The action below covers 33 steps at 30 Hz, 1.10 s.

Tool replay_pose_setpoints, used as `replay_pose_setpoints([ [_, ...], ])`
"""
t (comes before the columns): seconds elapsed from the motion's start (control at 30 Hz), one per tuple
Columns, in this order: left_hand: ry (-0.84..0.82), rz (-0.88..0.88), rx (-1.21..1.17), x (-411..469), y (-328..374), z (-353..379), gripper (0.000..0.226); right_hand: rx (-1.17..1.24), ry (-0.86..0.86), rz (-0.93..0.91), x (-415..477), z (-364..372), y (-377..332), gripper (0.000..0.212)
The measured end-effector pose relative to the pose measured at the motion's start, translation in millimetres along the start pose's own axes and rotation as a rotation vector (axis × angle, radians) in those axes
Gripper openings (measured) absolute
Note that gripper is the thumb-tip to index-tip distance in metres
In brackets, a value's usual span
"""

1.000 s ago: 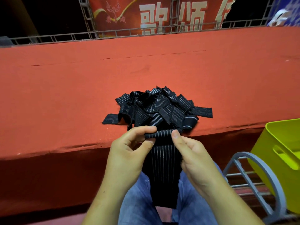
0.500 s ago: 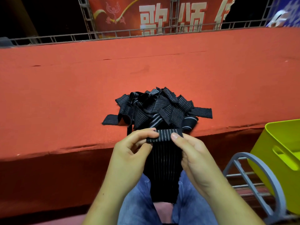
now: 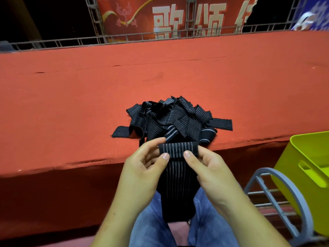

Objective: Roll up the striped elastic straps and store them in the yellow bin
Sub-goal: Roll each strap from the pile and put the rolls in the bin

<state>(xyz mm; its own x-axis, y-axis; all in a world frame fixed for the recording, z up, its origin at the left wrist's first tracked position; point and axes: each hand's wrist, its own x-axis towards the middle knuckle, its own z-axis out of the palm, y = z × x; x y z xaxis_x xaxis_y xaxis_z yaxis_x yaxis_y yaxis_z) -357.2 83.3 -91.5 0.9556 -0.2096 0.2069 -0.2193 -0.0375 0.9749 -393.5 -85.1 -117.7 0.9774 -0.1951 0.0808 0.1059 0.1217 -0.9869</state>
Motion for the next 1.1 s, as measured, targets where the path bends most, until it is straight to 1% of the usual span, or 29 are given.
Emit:
replay_pose_setpoints([
  [0.13,0.009,0.002,-0.002,-1.1,-0.3,-0.6,0.035,-0.016,0.014,-0.047,-1.3,1.3,-2.4,0.026],
  [0.3,-0.051,0.027,-0.031,-2.7,2.9,0.9,0.027,-0.041,0.017,-0.079,-1.9,0.0,-2.8,0.022],
  [0.37,-0.041,0.061,-0.016,-2.8,3.5,0.8,0.024,-0.002,0.018,-0.063,-2.7,1.4,-2.6,0.027],
  [0.47,-0.001,0.091,0.002,-3.5,3.7,1.1,0.024,0.044,0.002,0.021,-4.2,3.5,-2.8,0.036],
  [0.57,0.029,0.107,0.011,-3.1,3.0,0.0,0.027,-0.004,-0.006,0.106,-4.7,3.5,-0.6,0.046],
  [0.63,0.033,0.109,0.01,-2.4,2.1,-0.8,0.029,-0.029,-0.011,0.128,-4.7,4.4,-0.7,0.054],
  [0.77,0.038,0.113,0.048,-2.4,0.7,-0.8,0.035,-0.006,-0.012,0.111,-5.9,6.7,-4.0,0.058],
  [0.9,0.046,0.093,0.065,-2.6,-0.7,-0.5,0.041,0.033,-0.031,0.095,-4.9,8.5,-3.3,0.076],
  [0.97,0.046,0.082,0.059,-3.1,-0.6,-0.1,0.039,0.053,-0.026,0.091,-4.2,9.0,-2.6,0.083],
  [1.1,0.008,0.088,0.007,-5.2,1.9,1.3,0.033,0.07,-0.002,0.07,-3.3,8.2,-1.8,0.085],
])
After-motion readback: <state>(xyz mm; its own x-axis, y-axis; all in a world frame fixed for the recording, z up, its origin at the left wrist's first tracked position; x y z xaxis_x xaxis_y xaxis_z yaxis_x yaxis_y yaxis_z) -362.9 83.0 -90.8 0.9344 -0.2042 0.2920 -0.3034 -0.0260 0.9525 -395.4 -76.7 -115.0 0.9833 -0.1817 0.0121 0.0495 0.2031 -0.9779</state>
